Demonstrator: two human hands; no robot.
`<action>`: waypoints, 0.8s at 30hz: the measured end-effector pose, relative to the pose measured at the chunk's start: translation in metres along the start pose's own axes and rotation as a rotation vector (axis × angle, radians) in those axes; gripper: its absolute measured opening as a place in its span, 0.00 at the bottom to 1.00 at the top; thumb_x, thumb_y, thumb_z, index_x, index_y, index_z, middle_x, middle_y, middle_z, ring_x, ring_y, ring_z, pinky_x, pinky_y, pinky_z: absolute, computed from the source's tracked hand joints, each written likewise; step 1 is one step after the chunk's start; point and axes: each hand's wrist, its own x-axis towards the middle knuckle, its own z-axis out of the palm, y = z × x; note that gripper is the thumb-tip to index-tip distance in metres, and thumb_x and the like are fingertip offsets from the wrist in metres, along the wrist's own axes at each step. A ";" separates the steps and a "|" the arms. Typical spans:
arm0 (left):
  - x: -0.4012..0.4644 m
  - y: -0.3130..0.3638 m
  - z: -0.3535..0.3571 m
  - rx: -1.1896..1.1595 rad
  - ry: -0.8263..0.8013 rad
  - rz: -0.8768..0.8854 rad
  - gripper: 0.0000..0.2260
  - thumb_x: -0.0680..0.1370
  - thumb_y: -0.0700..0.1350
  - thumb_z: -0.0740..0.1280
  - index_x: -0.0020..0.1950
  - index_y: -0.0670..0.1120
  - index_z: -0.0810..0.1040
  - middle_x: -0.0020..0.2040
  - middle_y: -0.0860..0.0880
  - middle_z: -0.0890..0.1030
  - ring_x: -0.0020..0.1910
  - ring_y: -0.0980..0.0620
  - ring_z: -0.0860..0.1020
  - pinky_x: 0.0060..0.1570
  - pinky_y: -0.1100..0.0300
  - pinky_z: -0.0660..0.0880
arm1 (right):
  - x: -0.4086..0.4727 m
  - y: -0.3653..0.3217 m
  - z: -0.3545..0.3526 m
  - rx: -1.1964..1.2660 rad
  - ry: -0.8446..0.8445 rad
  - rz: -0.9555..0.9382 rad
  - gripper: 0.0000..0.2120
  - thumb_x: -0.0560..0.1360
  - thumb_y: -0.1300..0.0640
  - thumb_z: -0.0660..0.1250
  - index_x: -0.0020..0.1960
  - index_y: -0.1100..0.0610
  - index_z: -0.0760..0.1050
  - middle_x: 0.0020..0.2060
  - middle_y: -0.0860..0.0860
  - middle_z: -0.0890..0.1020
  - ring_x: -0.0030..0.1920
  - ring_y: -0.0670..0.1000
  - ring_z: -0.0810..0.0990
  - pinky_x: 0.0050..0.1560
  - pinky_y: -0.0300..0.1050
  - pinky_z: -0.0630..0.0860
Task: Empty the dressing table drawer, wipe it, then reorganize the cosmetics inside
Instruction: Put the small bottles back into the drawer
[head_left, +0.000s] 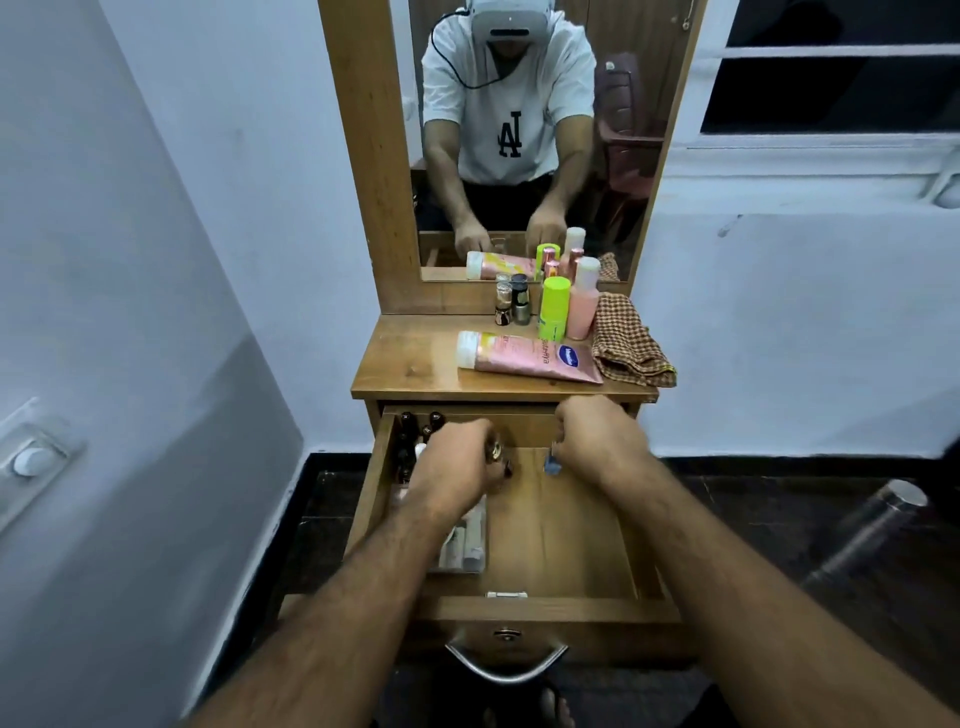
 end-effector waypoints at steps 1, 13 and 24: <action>0.001 0.000 0.008 0.013 -0.021 -0.013 0.09 0.73 0.47 0.73 0.53 0.50 0.80 0.48 0.50 0.84 0.49 0.49 0.82 0.49 0.54 0.79 | -0.002 0.003 0.012 0.023 -0.018 0.016 0.04 0.72 0.58 0.72 0.45 0.53 0.78 0.43 0.50 0.81 0.42 0.50 0.80 0.44 0.48 0.81; 0.044 -0.001 0.050 0.050 0.056 0.011 0.12 0.73 0.49 0.73 0.55 0.50 0.79 0.50 0.47 0.84 0.53 0.43 0.81 0.48 0.53 0.76 | 0.020 0.017 0.056 0.248 0.008 0.101 0.05 0.74 0.57 0.71 0.50 0.53 0.79 0.45 0.50 0.82 0.47 0.52 0.80 0.50 0.49 0.80; 0.049 -0.010 0.059 0.116 0.119 -0.036 0.11 0.74 0.53 0.72 0.52 0.49 0.81 0.48 0.46 0.84 0.52 0.42 0.81 0.47 0.53 0.77 | 0.037 0.013 0.065 0.347 0.081 0.159 0.10 0.73 0.63 0.72 0.55 0.57 0.81 0.49 0.55 0.84 0.53 0.56 0.82 0.55 0.53 0.81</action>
